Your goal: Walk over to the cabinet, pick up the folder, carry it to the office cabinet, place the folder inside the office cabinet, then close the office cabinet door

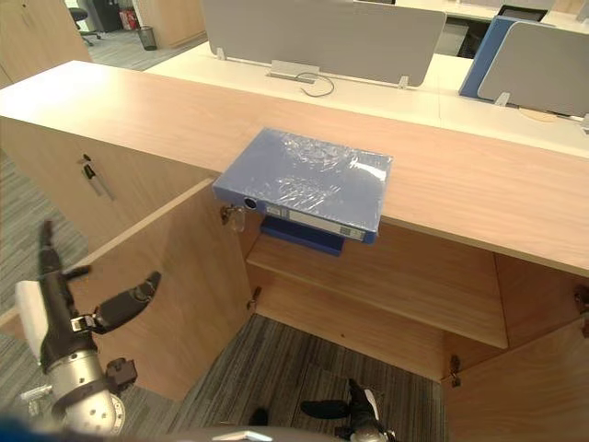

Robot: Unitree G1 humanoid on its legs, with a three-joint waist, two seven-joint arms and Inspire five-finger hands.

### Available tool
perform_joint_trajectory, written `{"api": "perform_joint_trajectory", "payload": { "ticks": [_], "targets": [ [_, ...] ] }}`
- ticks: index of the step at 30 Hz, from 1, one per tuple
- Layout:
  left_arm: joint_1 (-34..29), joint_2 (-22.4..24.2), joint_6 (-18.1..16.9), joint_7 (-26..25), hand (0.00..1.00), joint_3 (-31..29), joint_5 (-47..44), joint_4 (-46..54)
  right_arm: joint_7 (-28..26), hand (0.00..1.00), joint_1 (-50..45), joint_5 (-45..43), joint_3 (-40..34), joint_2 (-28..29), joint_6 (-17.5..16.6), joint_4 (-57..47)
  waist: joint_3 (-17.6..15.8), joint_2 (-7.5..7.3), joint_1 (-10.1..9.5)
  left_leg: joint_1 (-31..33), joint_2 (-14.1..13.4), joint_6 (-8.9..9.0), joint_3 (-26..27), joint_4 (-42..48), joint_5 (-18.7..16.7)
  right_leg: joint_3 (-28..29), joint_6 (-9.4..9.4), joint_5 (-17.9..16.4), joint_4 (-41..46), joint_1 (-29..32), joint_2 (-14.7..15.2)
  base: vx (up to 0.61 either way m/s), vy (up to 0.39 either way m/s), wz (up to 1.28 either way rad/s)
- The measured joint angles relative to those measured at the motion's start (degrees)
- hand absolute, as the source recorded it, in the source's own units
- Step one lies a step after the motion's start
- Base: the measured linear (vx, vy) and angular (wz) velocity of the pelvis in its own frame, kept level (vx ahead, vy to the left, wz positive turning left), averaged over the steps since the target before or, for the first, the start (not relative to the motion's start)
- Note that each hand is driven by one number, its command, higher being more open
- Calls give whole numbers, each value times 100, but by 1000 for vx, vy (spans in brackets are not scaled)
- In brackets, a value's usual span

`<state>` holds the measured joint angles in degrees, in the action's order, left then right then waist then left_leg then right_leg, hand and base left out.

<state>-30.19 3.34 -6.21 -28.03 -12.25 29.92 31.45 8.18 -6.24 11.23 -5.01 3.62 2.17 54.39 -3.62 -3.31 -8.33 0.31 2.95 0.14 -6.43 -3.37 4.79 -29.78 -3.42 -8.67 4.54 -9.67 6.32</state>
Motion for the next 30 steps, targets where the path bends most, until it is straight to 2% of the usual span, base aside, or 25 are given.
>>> {"api": "perform_joint_trajectory", "payload": {
  "ticks": [3,9,20,27,30],
  "targets": [
    [96,-142,-6,-385,100,200,303,409,92,100,-40,-1,-1,-3,-34,36,88,31,5,-27,-8,-4,8,-22,-5,13,4,-2,-33,-26,-15,-7,-10,-1],
    [150,-721,-121,-532,100,456,884,612,122,100,-79,-2,-2,-21,-107,54,221,59,58,-75,-70,1,164,-57,0,186,25,10,-80,15,-60,-3,-22,-15],
    [252,-1712,-208,-245,100,621,1398,497,120,100,60,4,-47,-297,-157,445,246,24,255,-105,-169,32,482,-137,-20,665,112,86,-213,141,-166,10,-19,-17],
    [423,-2602,-510,366,100,1190,1596,119,63,100,65,3,-61,-430,-172,508,239,135,322,-150,-258,62,604,-154,-34,850,179,103,-217,176,-237,-24,-15,-12],
    [485,-2737,-579,459,100,1198,1695,-49,49,100,88,4,-61,-434,-174,507,257,164,415,-156,-286,76,643,-155,-34,916,204,103,-217,197,-269,-26,-18,-9]
  ]
}}
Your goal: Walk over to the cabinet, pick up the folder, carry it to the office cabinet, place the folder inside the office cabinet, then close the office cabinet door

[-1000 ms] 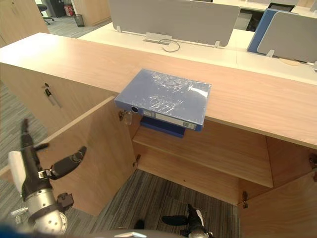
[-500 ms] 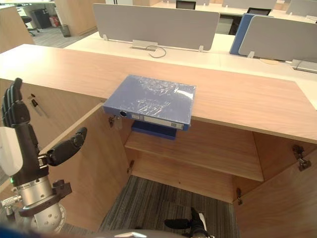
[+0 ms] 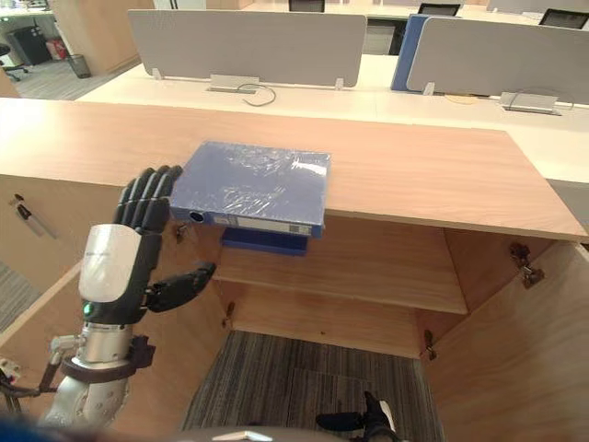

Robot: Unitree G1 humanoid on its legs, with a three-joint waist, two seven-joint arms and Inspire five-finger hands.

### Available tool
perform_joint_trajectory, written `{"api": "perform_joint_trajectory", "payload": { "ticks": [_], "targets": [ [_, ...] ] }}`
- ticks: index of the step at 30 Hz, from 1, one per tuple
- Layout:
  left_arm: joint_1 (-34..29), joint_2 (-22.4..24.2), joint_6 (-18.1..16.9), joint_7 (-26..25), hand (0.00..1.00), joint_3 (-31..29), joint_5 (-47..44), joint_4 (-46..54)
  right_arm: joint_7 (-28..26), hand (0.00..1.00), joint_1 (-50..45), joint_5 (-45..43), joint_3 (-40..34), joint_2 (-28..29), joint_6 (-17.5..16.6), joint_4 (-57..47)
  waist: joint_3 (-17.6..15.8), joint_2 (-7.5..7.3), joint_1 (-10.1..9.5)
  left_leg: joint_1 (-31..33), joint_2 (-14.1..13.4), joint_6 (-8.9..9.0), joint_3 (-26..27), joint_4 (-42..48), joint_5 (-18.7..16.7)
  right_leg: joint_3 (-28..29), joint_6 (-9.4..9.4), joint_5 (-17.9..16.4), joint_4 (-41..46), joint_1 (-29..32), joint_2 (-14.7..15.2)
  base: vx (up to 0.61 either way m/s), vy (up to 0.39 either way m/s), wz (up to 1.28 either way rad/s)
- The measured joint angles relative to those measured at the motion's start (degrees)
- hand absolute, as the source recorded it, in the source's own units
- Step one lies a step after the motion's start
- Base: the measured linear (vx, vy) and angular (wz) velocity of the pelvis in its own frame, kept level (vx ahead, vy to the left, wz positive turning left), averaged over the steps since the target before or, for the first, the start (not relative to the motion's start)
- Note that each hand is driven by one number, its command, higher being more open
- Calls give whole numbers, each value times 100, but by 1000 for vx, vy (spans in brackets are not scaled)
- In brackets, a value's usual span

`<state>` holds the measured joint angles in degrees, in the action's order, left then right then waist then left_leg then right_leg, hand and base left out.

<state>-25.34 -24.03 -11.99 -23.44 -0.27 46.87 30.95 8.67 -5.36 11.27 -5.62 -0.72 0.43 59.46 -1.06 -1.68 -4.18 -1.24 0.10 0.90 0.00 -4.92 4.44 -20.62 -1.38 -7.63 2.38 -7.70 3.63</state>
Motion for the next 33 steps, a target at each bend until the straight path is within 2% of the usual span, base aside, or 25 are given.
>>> {"api": "perform_joint_trajectory", "payload": {
  "ticks": [3,8,10,15,21,29,30,33],
  "targets": [
    [138,-179,-8,46,100,54,6,-163,-27,100,0,3,0,-30,1,0,11,15,2,17,-11,13,75,0,-3,75,21,11,8,60,-29,-16,-6,-14],
    [712,-593,-19,124,100,342,241,-701,-105,100,15,47,-2,-156,1,-18,11,60,104,-6,-21,18,100,-3,1,114,47,28,7,61,-51,-15,-7,-5],
    [1046,-899,-33,139,100,435,380,-1142,-107,100,21,110,-13,-189,0,-39,19,83,156,-23,-28,18,109,-4,2,136,62,37,6,59,-58,-27,-5,-5],
    [1452,-1184,65,142,100,443,586,-1761,-108,100,17,123,-68,-213,-2,-132,-10,125,207,-48,-49,18,164,-9,2,211,88,70,-28,60,-74,-30,0,-8],
    [1960,-1212,268,135,100,443,794,-2242,-113,100,25,221,-124,-221,-3,-133,-52,185,222,-64,-63,19,227,-11,2,273,92,113,-82,52,-88,-20,1,-6],
    [2396,-1211,513,135,100,549,999,-2886,-114,100,70,220,-124,-208,-8,-131,-75,179,321,-65,-76,20,258,-12,2,373,93,188,-182,50,-108,-9,-1,-7],
    [2451,-1210,544,135,0,574,999,-2922,-115,100,79,220,-124,-208,-13,-129,-84,171,334,-65,-77,20,268,-12,1,386,92,196,-188,53,-108,-14,7,-5],
    [2496,-1209,594,131,0,574,998,-2973,-115,100,93,219,-123,-207,-38,-126,-88,167,379,-65,-78,21,285,-12,1,404,88,215,-204,54,-107,-15,8,-4]
  ]
}}
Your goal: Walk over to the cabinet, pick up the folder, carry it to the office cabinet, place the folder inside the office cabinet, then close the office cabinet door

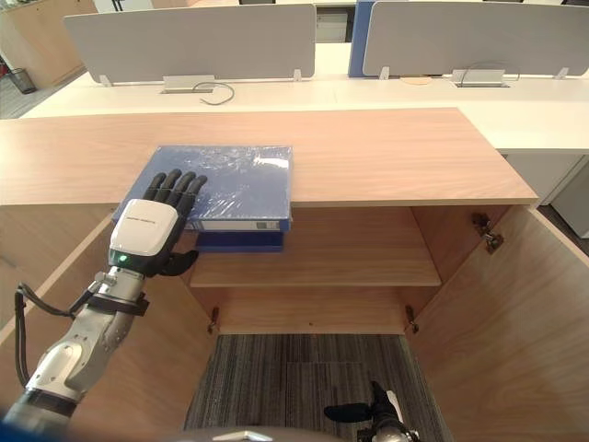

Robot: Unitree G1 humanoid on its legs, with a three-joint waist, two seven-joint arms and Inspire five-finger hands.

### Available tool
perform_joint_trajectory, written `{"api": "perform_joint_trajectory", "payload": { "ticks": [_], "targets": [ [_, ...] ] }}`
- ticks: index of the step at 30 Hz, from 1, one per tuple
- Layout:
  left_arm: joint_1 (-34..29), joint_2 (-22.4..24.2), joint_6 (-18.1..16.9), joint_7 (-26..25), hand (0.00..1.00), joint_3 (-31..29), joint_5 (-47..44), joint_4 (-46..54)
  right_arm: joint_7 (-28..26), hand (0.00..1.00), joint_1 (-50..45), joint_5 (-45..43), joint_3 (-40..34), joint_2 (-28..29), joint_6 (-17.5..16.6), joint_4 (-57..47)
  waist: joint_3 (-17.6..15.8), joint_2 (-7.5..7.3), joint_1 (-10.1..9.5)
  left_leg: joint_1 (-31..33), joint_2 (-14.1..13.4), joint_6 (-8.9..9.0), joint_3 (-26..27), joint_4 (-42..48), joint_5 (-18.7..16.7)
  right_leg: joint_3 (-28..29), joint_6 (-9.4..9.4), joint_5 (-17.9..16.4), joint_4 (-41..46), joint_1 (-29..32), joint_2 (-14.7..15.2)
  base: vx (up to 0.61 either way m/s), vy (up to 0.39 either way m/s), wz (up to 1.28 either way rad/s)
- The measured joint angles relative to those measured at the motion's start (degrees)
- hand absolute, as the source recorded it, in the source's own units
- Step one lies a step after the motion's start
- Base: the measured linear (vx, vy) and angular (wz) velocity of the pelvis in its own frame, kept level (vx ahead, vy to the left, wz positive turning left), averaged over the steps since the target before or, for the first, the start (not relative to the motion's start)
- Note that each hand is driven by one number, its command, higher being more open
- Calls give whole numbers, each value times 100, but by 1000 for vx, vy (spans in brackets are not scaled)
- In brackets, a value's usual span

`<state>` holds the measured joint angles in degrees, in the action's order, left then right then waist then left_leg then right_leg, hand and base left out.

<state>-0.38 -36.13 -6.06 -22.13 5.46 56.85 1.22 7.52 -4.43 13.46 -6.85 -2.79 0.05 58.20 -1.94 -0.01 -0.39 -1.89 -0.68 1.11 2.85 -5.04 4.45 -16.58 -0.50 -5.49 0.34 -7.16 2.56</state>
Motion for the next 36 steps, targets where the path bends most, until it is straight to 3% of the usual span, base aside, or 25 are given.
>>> {"api": "perform_joint_trajectory", "payload": {
  "ticks": [14,18,20,22,24,25,26,28,31,33,36],
  "targets": [
    [1048,263,247,-556,0,-62,6,-398,0,100,69,-4,4,-7,-18,17,-18,8,107,-56,-27,25,181,-23,-19,194,-7,83,-68,3,-13,-21,11,-7],
    [1053,311,267,-545,0,-172,-14,-177,-2,100,79,-5,11,-6,-15,16,-24,30,120,-79,-32,41,181,-9,-31,256,-10,109,-119,-13,-17,6,-1,-10],
    [752,465,306,-378,0,-185,-133,394,-2,100,70,-5,11,-7,-13,8,-31,32,123,-65,-29,42,149,2,-31,261,-14,112,-133,-11,-8,0,0,0],
    [219,645,207,-108,0,-157,-693,1380,-3,100,48,-8,8,-7,-6,-1,-30,28,119,-37,-24,44,139,3,-33,265,-16,114,-141,9,0,0,0,0],
    [-302,735,-190,228,0,-1,-1403,2268,-6,100,31,-10,9,-7,15,-17,-32,25,84,-29,-19,46,137,3,-36,266,-18,114,-143,16,10,0,0,0],
    [-625,741,-660,562,0,131,-2173,2758,-35,100,-18,-12,14,3,87,-140,-31,29,73,-28,-19,49,135,3,-39,267,-17,114,-143,15,6,0,0,0],
    [-719,748,-831,673,0,195,-2501,2921,-61,100,-42,-14,12,17,110,-250,-27,34,74,-28,-23,50,136,3,-40,269,-17,114,-142,16,0,0,0,0],
    [-1126,1023,-1274,1205,0,289,-4318,3348,-89,100,-338,-355,-55,88,156,-986,-3,86,131,-29,-38,45,136,3,-46,289,-17,114,-111,32,-13,-36,-2,-5],
    [-1573,1612,-1335,1658,0,259,-6205,3448,-40,100,-676,-951,-362,206,168,-1983,15,115,190,-28,-63,36,146,3,-57,328,-14,112,-71,66,-29,-41,3,-8],
    [-2113,2360,-1176,1916,0,23,-8028,3451,301,100,-992,-1419,-819,519,120,-3161,0,84,195,-31,-107,38,206,3,-61,413,-9,109,-21,123,-65,-60,1,-16],
    [-2650,3052,-1069,1861,0,-247,-9035,3370,589,100,-1360,-2041,-985,662,42,-4244,-35,12,185,-57,-138,46,251,3,-65,451,-4,109,-2,125,-84,-28,-9,-9]
  ]
}}
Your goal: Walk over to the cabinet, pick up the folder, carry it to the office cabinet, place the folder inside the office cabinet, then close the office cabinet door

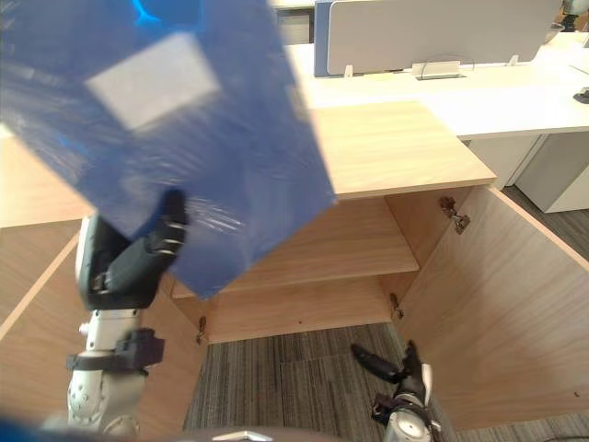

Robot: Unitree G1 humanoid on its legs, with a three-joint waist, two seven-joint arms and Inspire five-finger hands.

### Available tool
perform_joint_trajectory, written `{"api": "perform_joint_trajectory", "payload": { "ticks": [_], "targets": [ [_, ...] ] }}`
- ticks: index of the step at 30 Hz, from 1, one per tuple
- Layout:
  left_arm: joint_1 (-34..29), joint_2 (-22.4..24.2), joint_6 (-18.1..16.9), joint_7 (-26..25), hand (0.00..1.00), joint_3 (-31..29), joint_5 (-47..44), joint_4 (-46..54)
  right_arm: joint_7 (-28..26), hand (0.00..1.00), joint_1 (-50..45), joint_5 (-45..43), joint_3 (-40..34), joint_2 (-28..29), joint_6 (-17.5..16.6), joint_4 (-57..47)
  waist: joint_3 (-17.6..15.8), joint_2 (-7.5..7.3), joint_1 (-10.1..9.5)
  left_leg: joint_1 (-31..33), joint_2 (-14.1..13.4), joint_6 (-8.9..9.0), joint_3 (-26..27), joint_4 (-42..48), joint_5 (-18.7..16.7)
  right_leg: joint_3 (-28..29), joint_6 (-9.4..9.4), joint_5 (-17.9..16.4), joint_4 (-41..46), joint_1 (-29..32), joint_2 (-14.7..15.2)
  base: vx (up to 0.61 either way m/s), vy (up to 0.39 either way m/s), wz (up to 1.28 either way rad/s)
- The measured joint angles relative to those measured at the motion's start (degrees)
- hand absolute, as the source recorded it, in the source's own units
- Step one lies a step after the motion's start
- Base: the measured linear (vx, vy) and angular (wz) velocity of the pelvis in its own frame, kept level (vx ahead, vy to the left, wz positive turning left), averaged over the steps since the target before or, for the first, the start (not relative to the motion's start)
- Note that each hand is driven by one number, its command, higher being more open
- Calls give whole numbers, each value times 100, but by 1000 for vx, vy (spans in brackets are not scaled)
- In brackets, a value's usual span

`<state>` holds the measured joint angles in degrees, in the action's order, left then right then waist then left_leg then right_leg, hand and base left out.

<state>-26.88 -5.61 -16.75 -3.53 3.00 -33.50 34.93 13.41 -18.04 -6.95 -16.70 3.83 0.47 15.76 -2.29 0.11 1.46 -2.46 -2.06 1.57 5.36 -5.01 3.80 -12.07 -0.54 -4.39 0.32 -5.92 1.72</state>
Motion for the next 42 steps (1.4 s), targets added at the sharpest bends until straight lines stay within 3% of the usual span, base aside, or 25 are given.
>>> {"api": "perform_joint_trajectory", "payload": {
  "ticks": [3,9,11,15,20,27,36,42],
  "targets": [
    [-526,397,161,-143,0,-54,-668,-161,268,100,-470,-456,-5,111,-137,-1329,-44,-129,-40,-61,-53,32,109,1,-35,90,-1,0,22,-18,-12,-4,-4,-16],
    [-758,399,592,-32,0,28,-595,-326,517,100,-530,-255,-85,86,-365,-3870,0,-185,-36,-143,-59,40,251,4,-103,204,-39,-25,79,-38,12,-1,24,-13],
    [-725,388,605,23,0,14,-503,-326,534,100,-226,-200,-228,5,-455,-4216,70,-188,-28,-145,-56,41,268,4,-110,225,-45,-28,80,-31,14,-6,14,-4],
    [-397,356,607,160,0,-198,-401,-394,453,100,659,-240,-595,-110,-634,-4266,122,-159,-29,-142,-51,41,270,8,-110,242,-45,-28,82,-19,11,-18,3,0],
    [162,191,606,299,0,-537,-163,-589,-33,100,1613,-695,-444,-777,-645,-4234,167,-74,-30,-62,-48,40,271,56,-111,264,-45,-26,113,78,7,-31,6,-2],
    [415,28,606,614,0,-533,274,-616,-1348,100,2559,-2092,698,-1674,-766,-3716,161,-72,-65,-60,-51,38,281,99,-129,299,-45,-26,173,85,-11,-3,0,-1],
    [420,-347,606,620,0,-537,727,-615,-1833,100,3104,-3412,1475,-2611,-500,-2808,145,-76,-94,-61,-3,2,231,114,-129,271,-48,-28,209,78,38,-33,15,2],
    [421,-601,605,647,0,-243,888,-581,-2517,100,3863,-4058,2557,-3585,-359,-2722,127,-103,-88,-61,-2,2,207,118,-129,251,-48,-28,210,67,35,-5,3,0]
  ]
}}
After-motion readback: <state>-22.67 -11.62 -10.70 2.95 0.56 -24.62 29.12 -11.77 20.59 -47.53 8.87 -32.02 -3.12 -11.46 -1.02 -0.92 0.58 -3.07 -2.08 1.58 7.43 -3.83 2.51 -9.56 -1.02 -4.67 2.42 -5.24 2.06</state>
